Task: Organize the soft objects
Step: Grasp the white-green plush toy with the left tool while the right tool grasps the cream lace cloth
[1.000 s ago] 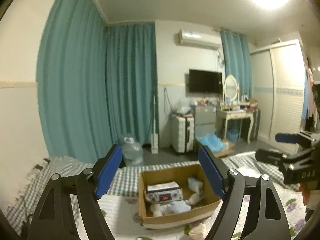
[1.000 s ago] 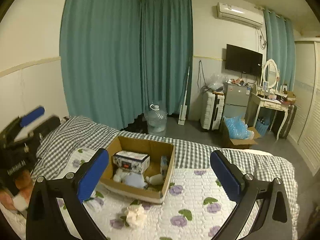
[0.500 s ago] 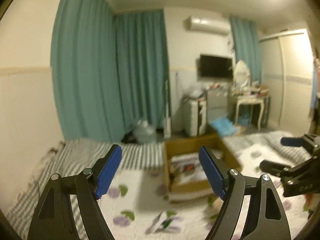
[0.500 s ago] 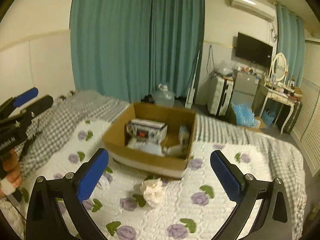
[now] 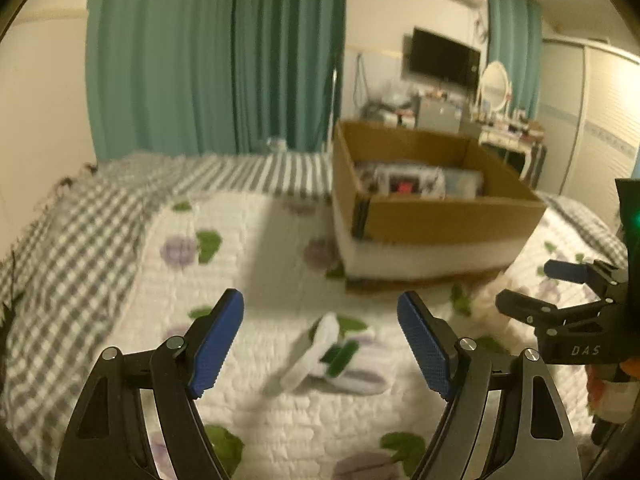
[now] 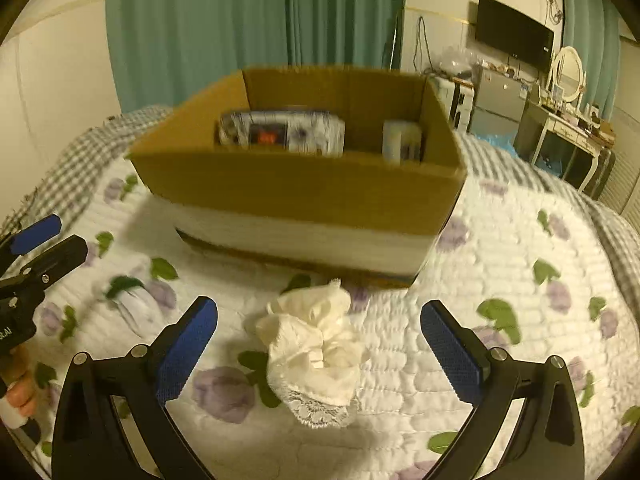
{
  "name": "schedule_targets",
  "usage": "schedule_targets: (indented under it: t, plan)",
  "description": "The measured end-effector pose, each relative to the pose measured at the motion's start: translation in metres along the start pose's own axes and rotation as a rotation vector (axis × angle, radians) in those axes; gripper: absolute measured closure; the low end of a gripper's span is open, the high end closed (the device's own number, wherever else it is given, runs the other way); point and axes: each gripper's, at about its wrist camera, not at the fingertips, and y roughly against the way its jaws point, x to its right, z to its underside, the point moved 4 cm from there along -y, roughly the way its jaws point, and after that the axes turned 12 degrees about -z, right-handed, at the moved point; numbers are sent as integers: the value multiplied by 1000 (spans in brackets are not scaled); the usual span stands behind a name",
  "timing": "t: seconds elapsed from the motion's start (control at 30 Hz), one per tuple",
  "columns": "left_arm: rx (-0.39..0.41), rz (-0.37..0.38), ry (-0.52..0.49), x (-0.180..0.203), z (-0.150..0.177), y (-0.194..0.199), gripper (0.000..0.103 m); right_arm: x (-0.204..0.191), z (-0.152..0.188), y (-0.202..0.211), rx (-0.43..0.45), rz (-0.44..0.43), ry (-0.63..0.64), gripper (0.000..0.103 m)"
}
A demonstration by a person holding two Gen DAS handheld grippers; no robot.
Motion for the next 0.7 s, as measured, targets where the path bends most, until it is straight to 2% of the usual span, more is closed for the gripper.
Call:
schedule_targets:
  t: [0.17,0.23,0.3,0.43,0.5,0.7]
  plan:
    - [-137,34,15,2,25,-25,22,0,12,-17,-43,-16,6,1]
    - [-181,47,-8,9,34,-33,23,0,14,-20,-53,-26,3,6]
    - [-216,57,-30,17,43,-41,23,3,17,-24,-68,-45,-7,18]
    - [-228,32,-68,26,53,-47,23,4,20,-28,-83,-60,-26,32]
    - [-234,26,-73,29,56,-50,24,6,21,-29,-84,-64,-32,45]
    - [-222,32,-73,31,59,-47,27,10,20,-25,-70,-68,-54,66]
